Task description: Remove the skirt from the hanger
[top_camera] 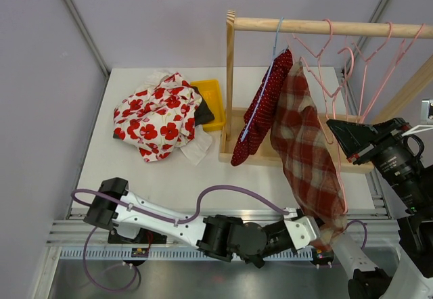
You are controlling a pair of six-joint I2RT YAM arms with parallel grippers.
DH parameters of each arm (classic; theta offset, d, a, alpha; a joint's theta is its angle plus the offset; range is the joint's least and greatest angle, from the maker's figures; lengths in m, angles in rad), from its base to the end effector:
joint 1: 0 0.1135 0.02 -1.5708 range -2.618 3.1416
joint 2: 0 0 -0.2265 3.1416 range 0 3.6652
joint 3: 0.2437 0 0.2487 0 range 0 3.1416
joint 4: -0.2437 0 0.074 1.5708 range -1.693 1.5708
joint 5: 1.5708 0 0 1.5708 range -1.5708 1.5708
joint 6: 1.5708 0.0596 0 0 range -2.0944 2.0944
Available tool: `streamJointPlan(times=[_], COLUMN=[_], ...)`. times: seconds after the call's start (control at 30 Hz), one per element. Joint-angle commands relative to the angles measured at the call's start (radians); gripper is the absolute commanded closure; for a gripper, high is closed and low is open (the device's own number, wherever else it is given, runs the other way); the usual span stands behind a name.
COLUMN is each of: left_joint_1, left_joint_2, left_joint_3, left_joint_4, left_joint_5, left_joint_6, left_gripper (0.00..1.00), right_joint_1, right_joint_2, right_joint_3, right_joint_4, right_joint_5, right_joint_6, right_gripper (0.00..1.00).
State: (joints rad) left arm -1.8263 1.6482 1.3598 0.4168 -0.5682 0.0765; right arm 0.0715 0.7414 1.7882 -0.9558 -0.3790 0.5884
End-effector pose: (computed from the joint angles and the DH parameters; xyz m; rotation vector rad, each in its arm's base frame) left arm -0.0724 -0.4040 0.3441 0.9115 1.2482 -1.0059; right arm 0.0489 0.0256 0.5172 0.0791 1.5381 0.8084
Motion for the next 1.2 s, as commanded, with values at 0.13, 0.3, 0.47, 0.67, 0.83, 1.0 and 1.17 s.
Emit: streamJointPlan(times=[0.13, 0.3, 0.47, 0.67, 0.83, 1.0, 1.17], left_joint_1=[-0.112, -0.226, -0.396, -0.468, -0.519, -0.563, -0.628], left_joint_2=[-0.151, -0.191, -0.203, -0.160, -0.146, -0.151, -0.136], left_joint_3=[-0.137, -0.304, -0.337, -0.193, -0.177, -0.128, -0.064], left_joint_4=[-0.021, -0.081, -0.190, -0.412, -0.503, -0.642, -0.841], left_joint_5=[0.059, -0.033, -0.258, -0.300, -0.309, -0.352, -0.358], left_joint_6=[-0.102, -0.265, -0.344, -0.365, -0.452, -0.526, -0.656], left_gripper=[1.00, 1.00, 1.00, 1.00, 1.00, 1.00, 1.00], right_joint_1=[0.005, 0.005, 0.005, 0.005, 0.005, 0.005, 0.004], right_joint_2=[0.105, 0.165, 0.237, 0.312, 0.440, 0.614, 0.748], right_joint_3=[0.105, 0.134, 0.145, 0.108, 0.171, 0.304, 0.450], right_joint_4=[0.101, 0.152, 0.195, 0.313, 0.379, 0.373, 0.333], right_joint_5=[0.051, 0.077, 0.084, 0.103, 0.103, 0.144, 0.108], right_joint_6=[-0.074, -0.078, -0.091, -0.084, -0.082, -0.128, -0.110], right_gripper=[1.00, 1.00, 1.00, 1.00, 1.00, 1.00, 1.00])
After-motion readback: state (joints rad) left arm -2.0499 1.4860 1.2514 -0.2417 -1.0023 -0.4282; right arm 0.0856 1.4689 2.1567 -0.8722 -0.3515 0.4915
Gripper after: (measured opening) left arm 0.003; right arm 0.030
